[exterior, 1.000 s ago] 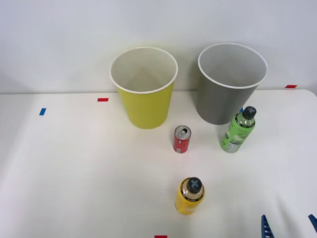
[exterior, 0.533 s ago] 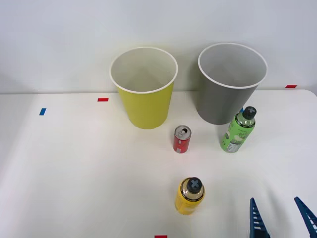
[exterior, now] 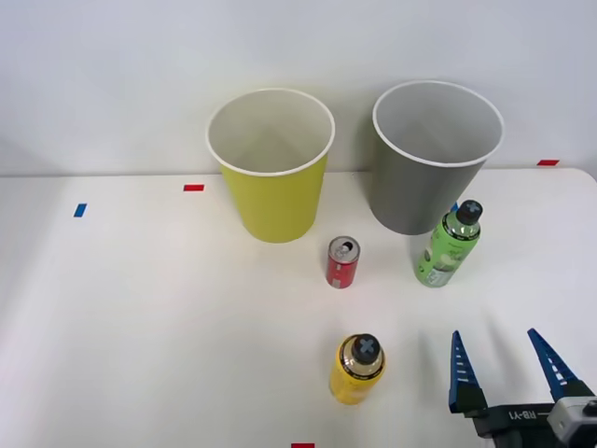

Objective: Put cans in the gray bin, plastic bottles in the light green bin

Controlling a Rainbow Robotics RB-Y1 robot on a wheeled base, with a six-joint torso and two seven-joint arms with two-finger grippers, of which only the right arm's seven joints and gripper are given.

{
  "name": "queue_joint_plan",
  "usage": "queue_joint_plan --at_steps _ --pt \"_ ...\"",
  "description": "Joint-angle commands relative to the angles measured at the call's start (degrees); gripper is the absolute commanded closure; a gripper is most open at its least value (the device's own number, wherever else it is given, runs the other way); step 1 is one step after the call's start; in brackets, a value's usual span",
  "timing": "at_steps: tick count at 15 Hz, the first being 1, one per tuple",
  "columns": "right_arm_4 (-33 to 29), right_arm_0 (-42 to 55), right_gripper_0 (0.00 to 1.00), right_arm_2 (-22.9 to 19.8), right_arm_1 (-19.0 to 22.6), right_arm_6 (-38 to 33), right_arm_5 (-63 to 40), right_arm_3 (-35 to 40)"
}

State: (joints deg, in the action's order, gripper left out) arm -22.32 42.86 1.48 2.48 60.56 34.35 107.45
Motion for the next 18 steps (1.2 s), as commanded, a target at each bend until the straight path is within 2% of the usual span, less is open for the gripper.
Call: queue_joint_plan --at_steps 1,6,9,18 --pt "0.0 -5.8 0.0 -1.3 -0.7 0.0 0.4 -3.0" --pt "-0.1 -16.8 0.0 -4.6 -3.4 0.2 0.0 -10.9" --pt "-1.0 -22.8 0.0 -6.6 -3.5 0.9 -0.5 -15.4" --pt "-1.4 -32.5 0.0 -6.2 -3.5 2.0 -10.5 -16.0"
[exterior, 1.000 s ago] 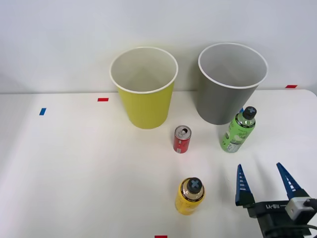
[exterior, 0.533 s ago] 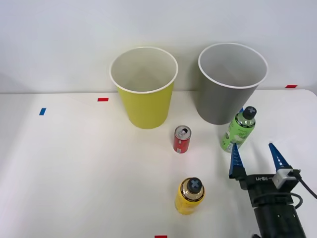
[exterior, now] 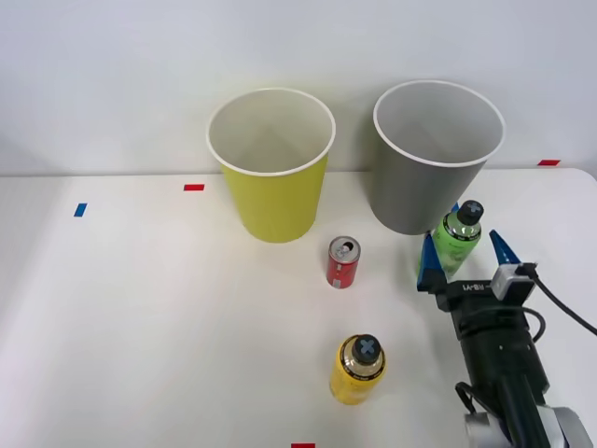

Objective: Put cans in the gray bin, plastic bottles in the light green bin

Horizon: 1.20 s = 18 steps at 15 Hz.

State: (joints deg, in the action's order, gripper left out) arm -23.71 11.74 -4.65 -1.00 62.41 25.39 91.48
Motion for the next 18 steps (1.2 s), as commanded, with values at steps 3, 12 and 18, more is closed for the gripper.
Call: queue_joint_plan --at_steps 3,12,18 --pt "-0.1 -2.2 0.0 -0.3 0.0 0.5 -2.8 0.0" --pt "-1.2 -4.4 0.08 0.3 0.0 2.9 -7.5 0.0" --pt "-1.5 -4.1 1.0 0.3 0.0 3.5 -7.5 0.0"
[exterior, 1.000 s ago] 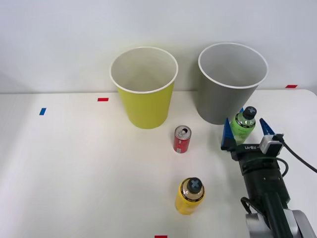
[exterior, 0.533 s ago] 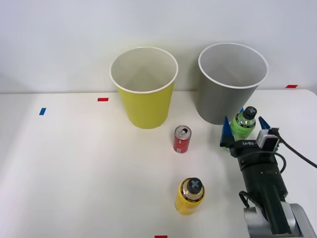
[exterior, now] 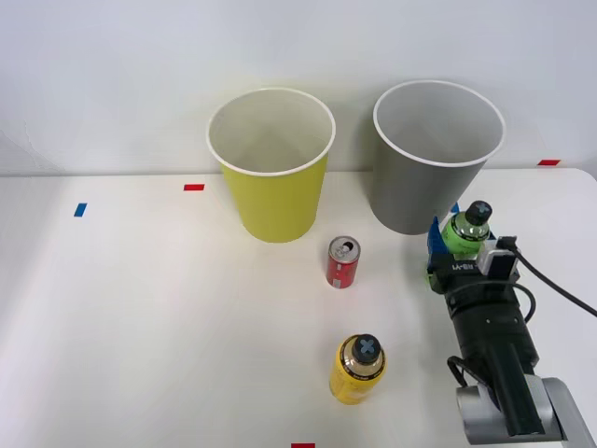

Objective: Put cans in the gray bin, plastic bottles in the light green bin

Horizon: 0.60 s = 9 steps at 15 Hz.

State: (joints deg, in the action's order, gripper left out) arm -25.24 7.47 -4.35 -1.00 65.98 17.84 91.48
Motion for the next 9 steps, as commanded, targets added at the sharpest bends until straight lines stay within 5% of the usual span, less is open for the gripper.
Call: queue_joint_plan --at_steps 1,5,9 --pt "0.3 0.5 1.0 0.0 0.0 -0.1 0.2 0.0" --pt "5.8 7.8 1.0 4.7 0.0 0.1 2.0 5.3" --pt "11.2 16.4 1.0 10.7 5.0 -0.3 1.8 15.2"
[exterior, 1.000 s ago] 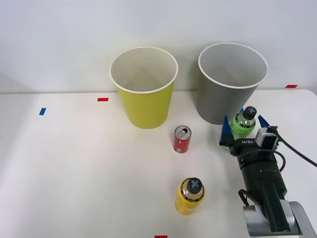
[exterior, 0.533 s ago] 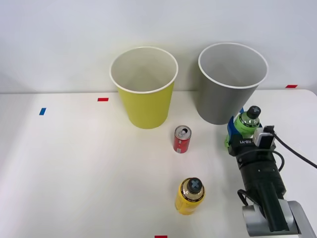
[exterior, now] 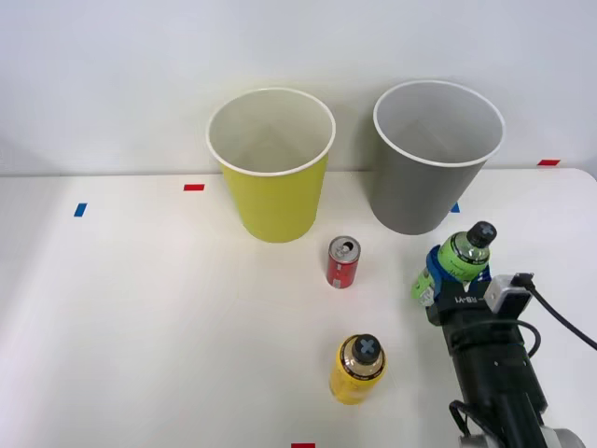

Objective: Put cans in the gray bin, plastic bottles in the light green bin

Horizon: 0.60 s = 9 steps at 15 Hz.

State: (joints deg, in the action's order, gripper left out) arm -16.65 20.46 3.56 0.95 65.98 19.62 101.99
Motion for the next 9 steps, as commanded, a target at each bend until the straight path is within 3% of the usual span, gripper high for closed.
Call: queue_joint_plan --at_steps 1,6,9 --pt "3.0 3.8 1.0 3.1 4.3 -0.4 -0.1 6.6" --pt "6.8 3.5 1.0 4.3 8.8 -1.3 -0.2 14.2" --pt "9.7 1.7 1.0 6.2 12.1 -1.4 -10.5 23.3"
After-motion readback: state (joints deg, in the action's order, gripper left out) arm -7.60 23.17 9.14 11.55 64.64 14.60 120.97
